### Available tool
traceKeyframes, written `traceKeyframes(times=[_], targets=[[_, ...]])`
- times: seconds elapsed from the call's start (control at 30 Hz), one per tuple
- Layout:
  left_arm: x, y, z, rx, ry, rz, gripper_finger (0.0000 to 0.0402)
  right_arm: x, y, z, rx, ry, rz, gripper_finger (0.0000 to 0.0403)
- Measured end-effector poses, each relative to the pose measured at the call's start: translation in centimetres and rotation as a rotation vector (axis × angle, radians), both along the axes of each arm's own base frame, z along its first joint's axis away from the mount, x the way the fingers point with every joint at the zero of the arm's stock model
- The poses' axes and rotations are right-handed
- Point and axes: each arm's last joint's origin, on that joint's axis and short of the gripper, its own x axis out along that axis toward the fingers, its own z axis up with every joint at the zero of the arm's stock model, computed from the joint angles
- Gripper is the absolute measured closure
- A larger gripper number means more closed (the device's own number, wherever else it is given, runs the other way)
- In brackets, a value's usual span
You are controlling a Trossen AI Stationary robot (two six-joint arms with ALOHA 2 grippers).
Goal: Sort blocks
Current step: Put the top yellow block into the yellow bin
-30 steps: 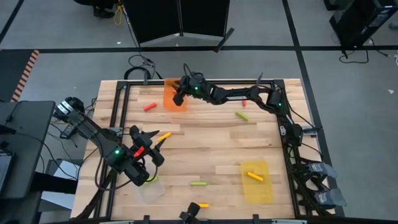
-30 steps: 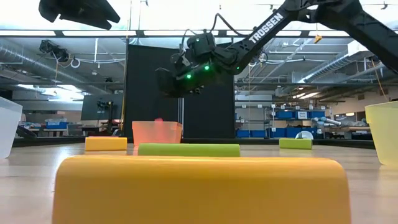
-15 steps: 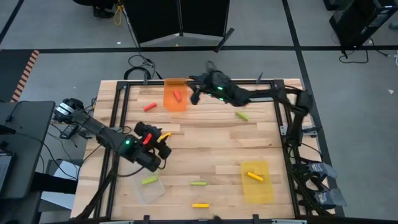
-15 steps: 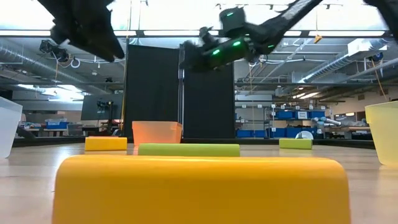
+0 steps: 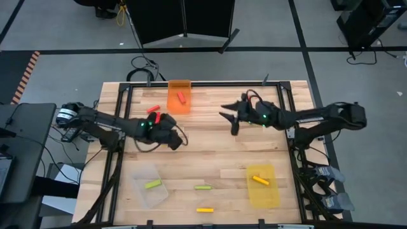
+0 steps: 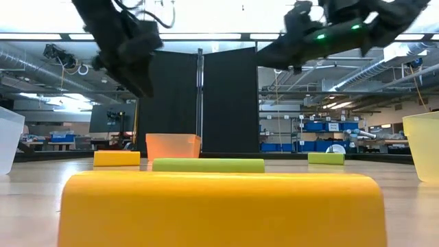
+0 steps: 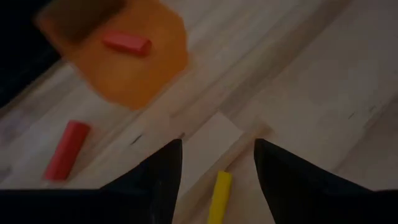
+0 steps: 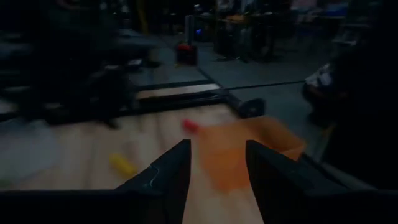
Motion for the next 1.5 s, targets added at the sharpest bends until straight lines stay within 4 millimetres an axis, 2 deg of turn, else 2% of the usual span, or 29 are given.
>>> traceKeyframes(times=[0.13,0.4,0.57,0.73,1.0,1.3,1.4,1.5], targets=[[1.2,1.7,-0.9,-0.041,0.069,-0.079,0.0191,-1.1,2.3,-0.2,0.02,0.054,0.076,0.0226],[2.4,3.9,-3.8,-0.134,0.232,-0.116,0.0165,-1.3,5.6,-0.3,-0.043,0.096,0.111,0.0171],[2.9,4.1,-5.3,-0.182,0.289,-0.135,0.0156,-1.3,5.9,-0.4,-0.052,0.108,0.098,0.014],[3.1,3.9,-6.3,-0.24,0.326,-0.155,0.0155,-1.3,5.9,-0.4,-0.033,0.106,0.095,0.0126],[2.6,3.6,-6.9,-0.278,0.384,-0.169,0.0155,-1.3,6.7,-0.6,-0.019,0.116,0.124,0.013],[1.2,3.4,-9.4,-0.325,0.393,-0.18,0.0157,-1.4,7.7,-0.5,-0.021,0.114,0.165,0.0135],[0.9,3.4,-9.7,-0.329,0.383,-0.163,0.0174,-1.5,7.9,-0.5,-0.014,0.111,0.157,0.0135],[0.9,3.4,-9.9,-0.329,0.377,-0.166,0.022,-1.5,8.3,-0.5,-0.009,0.108,0.167,0.0138]])
